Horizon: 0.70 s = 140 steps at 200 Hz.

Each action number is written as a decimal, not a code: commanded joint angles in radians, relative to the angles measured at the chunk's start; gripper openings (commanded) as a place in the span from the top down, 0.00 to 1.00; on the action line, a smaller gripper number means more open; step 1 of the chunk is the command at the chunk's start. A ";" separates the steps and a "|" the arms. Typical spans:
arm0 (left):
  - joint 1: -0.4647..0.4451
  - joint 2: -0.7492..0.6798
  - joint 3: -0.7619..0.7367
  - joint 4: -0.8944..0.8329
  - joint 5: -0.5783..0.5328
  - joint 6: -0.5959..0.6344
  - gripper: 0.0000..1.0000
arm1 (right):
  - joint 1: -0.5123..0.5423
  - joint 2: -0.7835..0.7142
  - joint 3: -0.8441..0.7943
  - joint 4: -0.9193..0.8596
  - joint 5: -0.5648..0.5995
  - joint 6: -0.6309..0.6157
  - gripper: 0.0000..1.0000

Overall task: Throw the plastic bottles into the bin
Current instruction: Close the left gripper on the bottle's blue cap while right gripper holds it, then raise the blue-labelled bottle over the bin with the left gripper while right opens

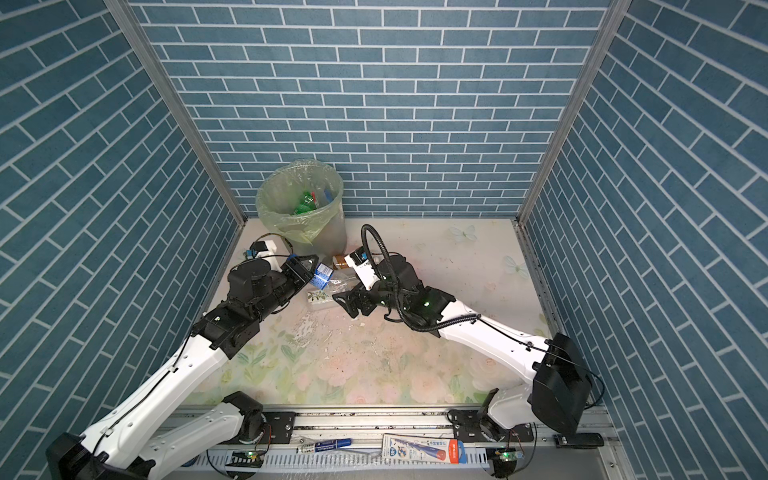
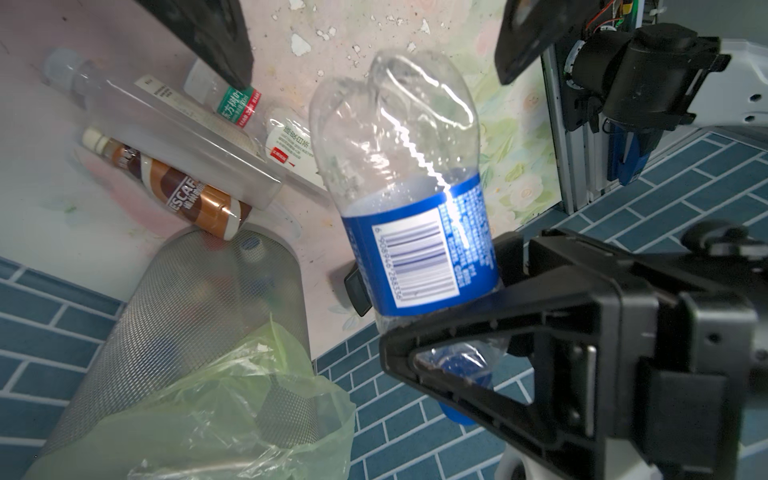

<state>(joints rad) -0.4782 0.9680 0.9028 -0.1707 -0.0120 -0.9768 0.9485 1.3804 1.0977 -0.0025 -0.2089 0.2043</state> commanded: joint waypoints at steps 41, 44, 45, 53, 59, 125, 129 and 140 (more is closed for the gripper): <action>0.034 0.131 0.361 -0.202 -0.139 0.327 0.48 | -0.002 -0.027 0.167 -0.099 0.111 -0.083 0.01; 0.036 0.137 0.375 -0.203 -0.144 0.339 0.48 | -0.002 -0.023 0.173 -0.101 0.111 -0.087 0.01; 0.035 0.139 0.380 -0.203 -0.146 0.343 0.48 | -0.002 -0.021 0.177 -0.101 0.112 -0.089 0.01; 0.037 0.152 0.415 -0.205 -0.163 0.371 0.48 | -0.002 -0.012 0.199 -0.101 0.115 -0.101 0.01; 0.039 0.161 0.440 -0.207 -0.181 0.389 0.48 | -0.002 -0.003 0.214 -0.098 0.115 -0.110 0.01; 0.038 0.224 0.574 0.046 -0.301 0.719 0.49 | -0.009 0.096 0.414 -0.041 0.126 -0.206 0.01; 0.038 0.225 0.585 0.061 -0.307 0.741 0.49 | -0.008 0.101 0.426 -0.044 0.126 -0.209 0.01; 0.039 0.233 0.622 0.107 -0.309 0.801 0.50 | -0.009 0.113 0.450 -0.052 0.089 -0.209 0.01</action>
<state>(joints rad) -0.4442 1.1957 1.4487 -0.2184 -0.2672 -0.3706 0.9451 1.4677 1.4593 -0.0738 -0.0952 0.0551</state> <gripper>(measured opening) 0.517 0.991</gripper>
